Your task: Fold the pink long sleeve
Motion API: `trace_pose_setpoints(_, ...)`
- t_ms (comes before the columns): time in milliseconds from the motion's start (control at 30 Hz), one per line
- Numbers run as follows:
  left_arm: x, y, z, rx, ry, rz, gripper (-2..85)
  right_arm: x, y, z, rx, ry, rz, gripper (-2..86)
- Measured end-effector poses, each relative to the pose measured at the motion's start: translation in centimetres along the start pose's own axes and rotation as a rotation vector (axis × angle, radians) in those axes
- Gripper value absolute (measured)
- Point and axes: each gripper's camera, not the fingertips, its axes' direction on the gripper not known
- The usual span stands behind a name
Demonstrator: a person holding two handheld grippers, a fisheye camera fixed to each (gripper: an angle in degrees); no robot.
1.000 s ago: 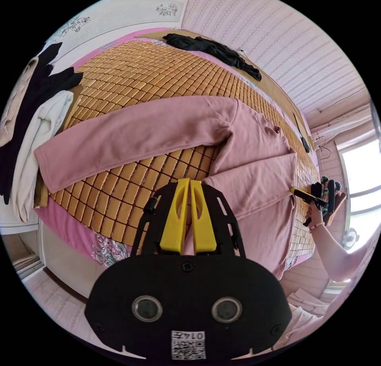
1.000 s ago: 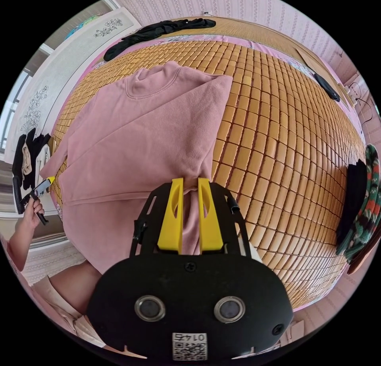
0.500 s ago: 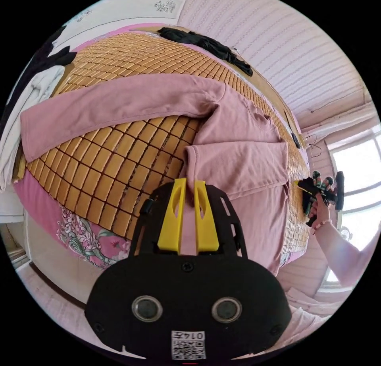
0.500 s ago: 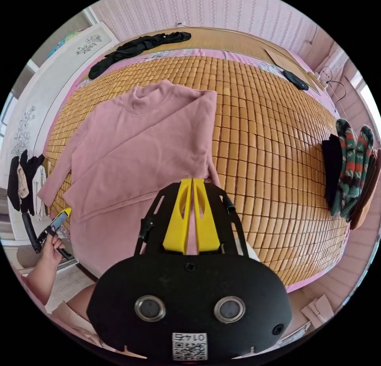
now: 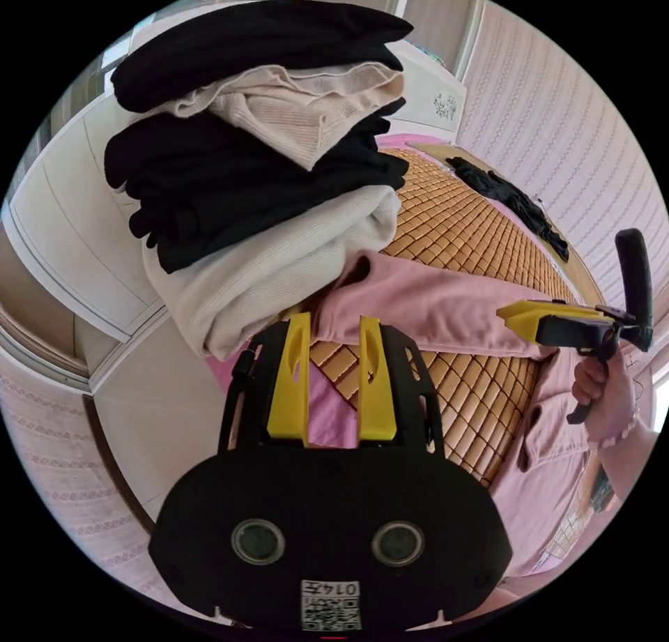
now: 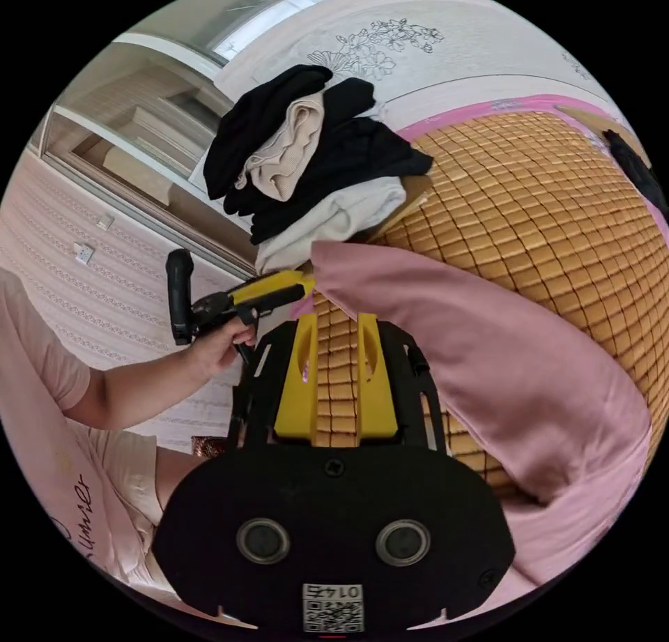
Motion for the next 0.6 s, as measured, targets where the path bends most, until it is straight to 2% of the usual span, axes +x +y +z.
trace_pose_setpoints(133, -1.0, 0.4, 1.6, -0.082, 0.139, -0.083, 10.7, -0.5, -4.7, 4.7, -0.076, 0.022, 0.057, 11.5)
trace_pose_setpoints(267, -0.7, 1.2, 0.6, -0.038, 0.156, -0.084, 8.6, 0.7, -5.9, 7.2, -0.106, 0.023, 0.191, 12.3)
trace_pose_setpoints(467, 2.0, 1.9, -3.2, 0.035, 0.123, 0.079, 5.9, 1.6, -2.1, 3.8, 0.05, -0.069, 0.313, 5.0)
trace_pose_setpoints(600, 5.5, 2.5, -8.0, 0.121, 0.227, 0.239, 5.5, 2.4, 4.5, -1.8, 0.236, -0.235, 0.404, 3.2)
